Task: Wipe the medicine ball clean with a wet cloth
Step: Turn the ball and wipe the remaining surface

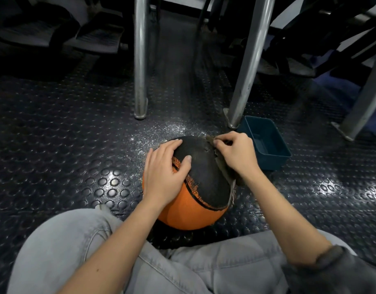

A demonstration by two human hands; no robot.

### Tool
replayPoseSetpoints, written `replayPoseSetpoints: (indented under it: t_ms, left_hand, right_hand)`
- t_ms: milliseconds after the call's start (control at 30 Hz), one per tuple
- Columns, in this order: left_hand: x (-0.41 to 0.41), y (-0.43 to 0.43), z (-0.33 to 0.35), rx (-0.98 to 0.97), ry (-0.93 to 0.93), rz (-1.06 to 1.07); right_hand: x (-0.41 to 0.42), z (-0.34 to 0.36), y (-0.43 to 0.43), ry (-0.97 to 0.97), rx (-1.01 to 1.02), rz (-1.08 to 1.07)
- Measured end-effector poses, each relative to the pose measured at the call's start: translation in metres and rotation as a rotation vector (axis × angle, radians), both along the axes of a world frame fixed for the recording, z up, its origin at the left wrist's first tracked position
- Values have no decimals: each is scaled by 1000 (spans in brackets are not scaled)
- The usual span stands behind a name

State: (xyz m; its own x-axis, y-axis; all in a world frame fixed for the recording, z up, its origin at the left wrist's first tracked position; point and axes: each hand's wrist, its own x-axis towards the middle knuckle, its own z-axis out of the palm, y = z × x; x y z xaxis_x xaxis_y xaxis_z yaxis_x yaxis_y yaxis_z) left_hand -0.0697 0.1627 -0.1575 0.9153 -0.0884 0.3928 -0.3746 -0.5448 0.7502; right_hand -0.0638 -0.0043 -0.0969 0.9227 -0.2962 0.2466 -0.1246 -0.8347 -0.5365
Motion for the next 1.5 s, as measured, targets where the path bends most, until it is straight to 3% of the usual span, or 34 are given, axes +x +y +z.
replayPoseSetpoints:
  t_ms: [267,467,700,800,967,1200,1267,1433,1500]
  left_hand:
    - [-2,6,-4,-2,-6,32]
    - [1,0,-1,4,-9,22]
    - [3,6,-3,10,21,50]
    - [3,0,-1,23,23,26]
    - [10,1,2,25,51,40]
    - [15,14,1,3,106,52]
    - [14,10,1,2,95,28]
    - [12,0,3,42,81,-18]
    - [11,1,4,34,87,-9]
  right_hand:
    - [-43,-2,32,-190,-167,237]
    - [-22,-15,-11,-78,110,-21]
    - [-59,-20,38,-322,-118,149]
    - [-40,-21,14,-254,-18,56]
    - [-6,-23,-6,-81,323,-189]
    - [-48,-18,48,-340,-170,125]
    - [-43,-17,33,-295,-89,133]
    - [-15,-26,-17,-72,261,-130]
    - [-20,-26,-11,-95,238,-143]
